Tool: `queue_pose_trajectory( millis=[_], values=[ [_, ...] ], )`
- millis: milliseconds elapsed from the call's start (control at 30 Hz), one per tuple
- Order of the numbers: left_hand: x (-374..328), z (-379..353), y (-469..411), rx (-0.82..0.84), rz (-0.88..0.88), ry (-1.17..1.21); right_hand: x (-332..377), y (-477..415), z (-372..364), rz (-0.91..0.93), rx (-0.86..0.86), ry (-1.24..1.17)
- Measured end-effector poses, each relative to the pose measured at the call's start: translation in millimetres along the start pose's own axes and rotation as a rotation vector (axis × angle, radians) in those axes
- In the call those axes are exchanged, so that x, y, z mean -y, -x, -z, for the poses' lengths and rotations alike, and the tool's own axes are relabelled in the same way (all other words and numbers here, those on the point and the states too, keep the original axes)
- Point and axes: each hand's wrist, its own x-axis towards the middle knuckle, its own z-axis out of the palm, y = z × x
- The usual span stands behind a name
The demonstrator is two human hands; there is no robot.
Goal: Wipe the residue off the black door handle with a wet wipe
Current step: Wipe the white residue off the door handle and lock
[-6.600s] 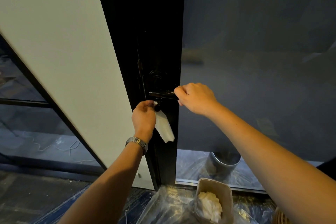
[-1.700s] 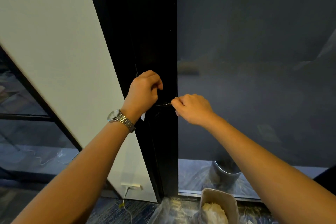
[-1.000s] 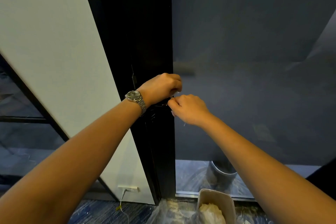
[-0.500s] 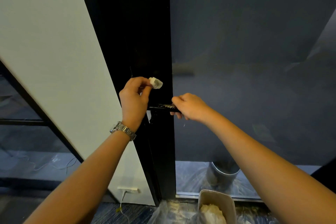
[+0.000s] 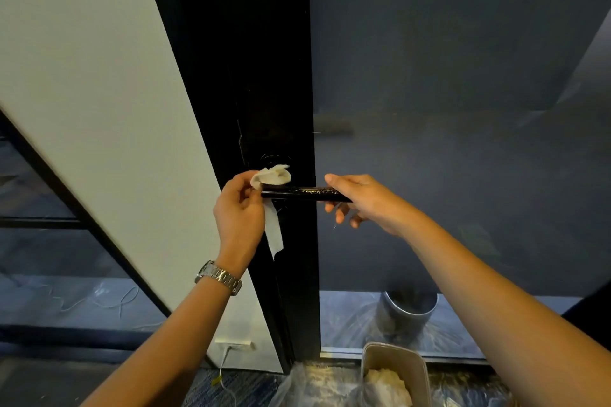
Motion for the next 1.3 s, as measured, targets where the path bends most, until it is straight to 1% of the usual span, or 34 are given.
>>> queue_pose_trajectory(
  millis=[67, 133, 167, 233, 300, 400, 467, 500, 533, 633, 700, 767, 867, 900, 933, 1000, 1067, 1100, 1167, 1233, 1300],
  values=[
    [-7.4, 6.2, -1.5, 0.026, -0.127, -0.086, 3.1, -2.4, 0.9, 0.038, -0.007, 0.056],
    [-18.0, 11.4, -5.1, 0.092, -0.263, -0.203, 11.2, -7.1, 3.0, 0.111, -0.038, 0.223],
    [-24.4, 12.2, -7.0, 0.152, -0.332, -0.264, 15.4, -9.6, 3.3, 0.144, -0.046, 0.271],
    [-40.3, 7.7, -9.3, 0.338, -0.431, -0.366, 24.8, -12.6, 2.4, 0.19, -0.053, 0.275],
    [-55.8, -2.7, -9.0, 0.51, -0.425, -0.415, 33.1, -11.6, -1.1, 0.224, -0.078, 0.178],
    [-74.9, -12.3, -9.7, 0.668, -0.293, -0.358, 41.1, -6.3, -7.1, 0.245, -0.145, -0.052],
    [-82.7, -9.7, -12.0, 0.794, -0.191, -0.277, 39.2, -3.1, -11.2, 0.253, -0.17, -0.058],
    [-83.9, -5.9, -14.2, 0.819, -0.178, -0.286, 37.5, -0.8, -14.7, 0.259, -0.166, -0.011],
    [-83.6, -1.6, -16.3, 0.805, -0.197, -0.328, 34.5, 2.3, -18.3, 0.274, -0.162, 0.081],
    [-68.9, 11.8, -25.6, 0.635, -0.307, -0.468, 19.7, 6.7, -23.1, 0.406, -0.152, 0.519],
    [-56.7, 17.8, -28.2, 0.585, -0.365, -0.499, 12.0, 8.5, -20.8, 0.466, -0.126, 0.687],
    [-50.8, 15.9, -25.2, 0.579, -0.426, -0.506, 7.8, 9.2, -13.5, 0.462, -0.136, 0.705],
    [-51.6, 0.4, -15.7, 0.608, -0.486, -0.516, 4.9, 11.4, 2.2, 0.315, -0.105, 0.528],
    [-52.3, -4.1, -13.9, 0.628, -0.493, -0.528, 5.3, 13.1, 4.0, 0.276, -0.097, 0.516],
    [-53.0, -6.3, -13.8, 0.651, -0.495, -0.535, 5.5, 13.9, 3.7, 0.265, -0.107, 0.565],
    [-53.9, -2.5, -19.5, 0.696, -0.506, -0.553, 5.7, 12.9, -4.5, 0.299, -0.164, 0.772],
    [-54.2, 8.5, -27.8, 0.698, -0.528, -0.571, 3.8, 11.8, -19.4, 0.429, -0.212, 0.96],
    [-53.7, 14.3, -31.8, 0.676, -0.538, -0.573, 2.1, 11.6, -27.8, 0.491, -0.222, 1.01],
    [-51.4, 22.7, -37.8, 0.617, -0.513, -0.553, 0.7, 12.3, -40.7, 0.568, -0.241, 1.025],
    [-49.0, 23.5, -39.9, 0.565, -0.438, -0.504, -0.1, 12.0, -40.9, 0.615, -0.276, 1.011],
    [-45.8, 18.5, -40.1, 0.512, -0.386, -0.476, -4.5, 12.2, -28.7, 0.56, -0.318, 1.023]
  ],
)
